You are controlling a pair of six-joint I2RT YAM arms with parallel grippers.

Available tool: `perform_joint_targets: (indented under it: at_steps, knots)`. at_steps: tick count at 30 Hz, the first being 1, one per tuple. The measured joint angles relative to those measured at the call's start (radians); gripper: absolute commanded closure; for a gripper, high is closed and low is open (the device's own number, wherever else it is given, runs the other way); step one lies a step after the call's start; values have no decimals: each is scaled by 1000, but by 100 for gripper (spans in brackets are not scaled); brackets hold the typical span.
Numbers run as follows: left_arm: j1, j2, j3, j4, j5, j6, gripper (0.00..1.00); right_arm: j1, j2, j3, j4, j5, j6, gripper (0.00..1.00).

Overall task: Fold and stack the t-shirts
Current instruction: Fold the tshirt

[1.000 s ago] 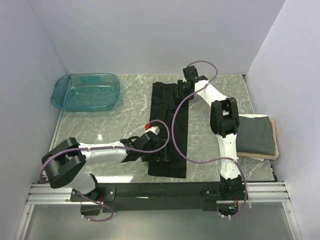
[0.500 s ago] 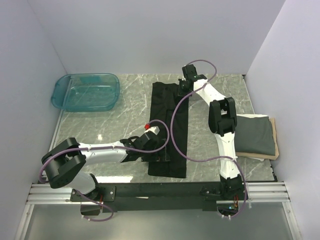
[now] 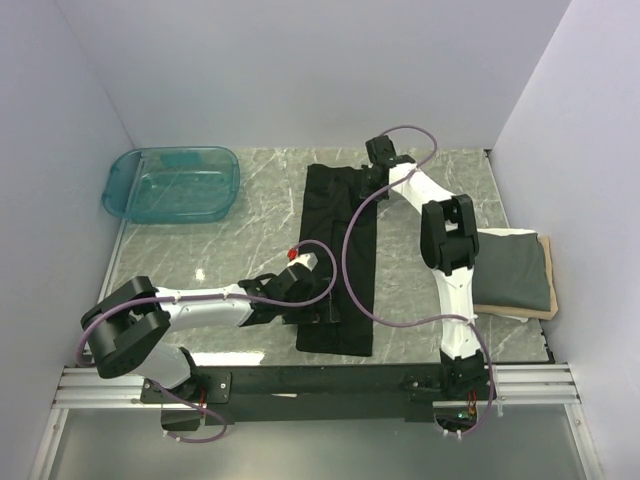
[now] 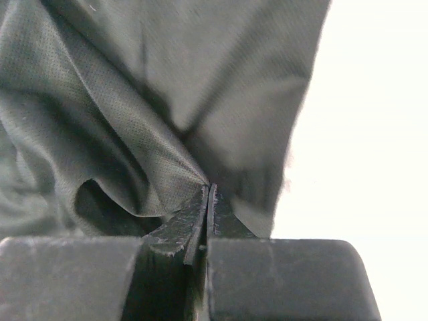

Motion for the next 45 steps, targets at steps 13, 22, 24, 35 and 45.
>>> perform_joint_targets:
  at_steps: [13, 22, 24, 35, 45]
  knots:
    - [0, -3, -6, 7, 0, -3, 1, 0, -142, -193, 38, 82, 44, 97]
    - [0, -14, -5, -16, -2, 0, 1, 0, -135, -128, 42, 75, 24, 84]
    - [0, -23, 3, -53, -10, 5, 1, 0, -133, -99, 40, 77, 13, 72]
    - [174, -56, 281, -246, -81, 103, 0, -1, -132, -58, 42, 74, -58, 58]
    - [442, 362, 816, -151, 34, 253, 1, -17, -132, -84, 44, -22, -179, 60]
